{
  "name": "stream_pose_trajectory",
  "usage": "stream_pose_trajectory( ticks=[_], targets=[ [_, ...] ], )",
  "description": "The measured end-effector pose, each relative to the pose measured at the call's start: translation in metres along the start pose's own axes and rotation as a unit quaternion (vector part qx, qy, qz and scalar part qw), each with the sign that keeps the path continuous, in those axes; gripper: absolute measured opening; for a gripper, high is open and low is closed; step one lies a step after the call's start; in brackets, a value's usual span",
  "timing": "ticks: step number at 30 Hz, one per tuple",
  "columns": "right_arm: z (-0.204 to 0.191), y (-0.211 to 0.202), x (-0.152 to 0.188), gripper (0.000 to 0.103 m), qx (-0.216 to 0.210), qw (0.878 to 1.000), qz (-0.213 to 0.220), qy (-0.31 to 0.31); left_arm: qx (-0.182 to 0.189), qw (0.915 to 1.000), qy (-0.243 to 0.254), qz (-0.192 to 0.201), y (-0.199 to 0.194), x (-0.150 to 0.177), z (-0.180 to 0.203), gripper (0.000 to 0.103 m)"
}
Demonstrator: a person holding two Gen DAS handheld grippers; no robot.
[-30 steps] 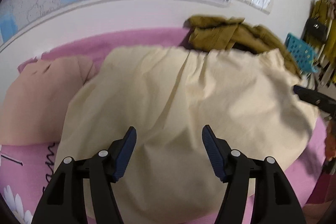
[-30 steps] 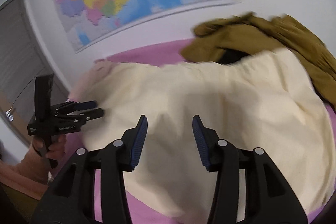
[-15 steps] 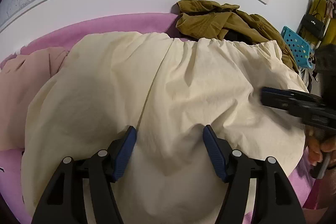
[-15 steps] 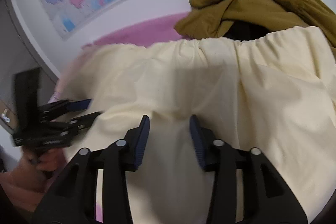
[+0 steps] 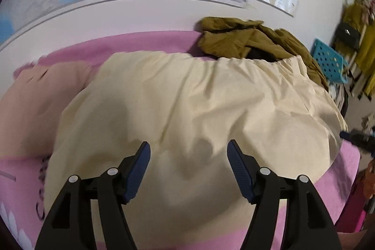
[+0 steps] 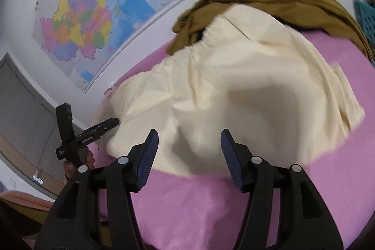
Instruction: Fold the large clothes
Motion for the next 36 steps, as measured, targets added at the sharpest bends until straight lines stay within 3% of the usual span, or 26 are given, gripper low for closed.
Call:
stream_pose_trajectory(
  ticks=[6, 11, 16, 20, 24, 26, 31, 36],
  targets=[
    [0.018, -0.010, 0.019, 0.056, 0.008, 0.999, -0.003, 0.031, -0.012, 0.9990, -0.043, 0.002, -0.031, 0.026, -0.036, 0.067],
    [0.006, -0.010, 0.020, 0.056, 0.014, 1.000, 0.011, 0.007, -0.037, 0.9986, -0.036, 0.005, -0.039, 0.033, -0.037, 0.067],
    [0.004, -0.001, 0.028, 0.058, 0.002, 1.000, -0.009, 0.018, -0.042, 0.9984, -0.037, 0.011, -0.041, 0.036, -0.035, 0.067],
    [-0.015, 0.000, 0.030, 0.058, -0.002, 1.000, -0.011, -0.013, -0.039, 0.9986, -0.034, 0.011, -0.042, 0.038, -0.034, 0.067],
    [-0.060, 0.003, 0.022, 0.061, -0.015, 0.996, -0.004, -0.093, -0.036, 0.9987, -0.035, 0.009, -0.043, 0.041, -0.034, 0.067],
    [-0.087, 0.013, 0.024, 0.068, -0.011, 0.988, -0.008, -0.154, -0.033, 0.9987, -0.038, 0.011, -0.045, 0.043, -0.035, 0.068],
    [-0.147, 0.062, 0.043, 0.068, 0.008, 0.952, -0.045, -0.304, -0.014, 0.9982, -0.058, 0.010, -0.055, 0.052, -0.043, 0.068],
    [-0.178, 0.103, 0.071, 0.068, 0.007, 0.917, -0.081, -0.391, -0.008, 0.9972, -0.074, 0.003, -0.063, 0.063, -0.050, 0.070]
  ],
)
Point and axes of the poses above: each gripper's, at about its wrist camera, not at the fingertips, and y roughly the way its jaws point, z to its right, x to its underside, the point moved 6 cm from there along y, roughly the way its jaws point, and after that the axes turned 3 degrees about z, right-handed, at the moved point
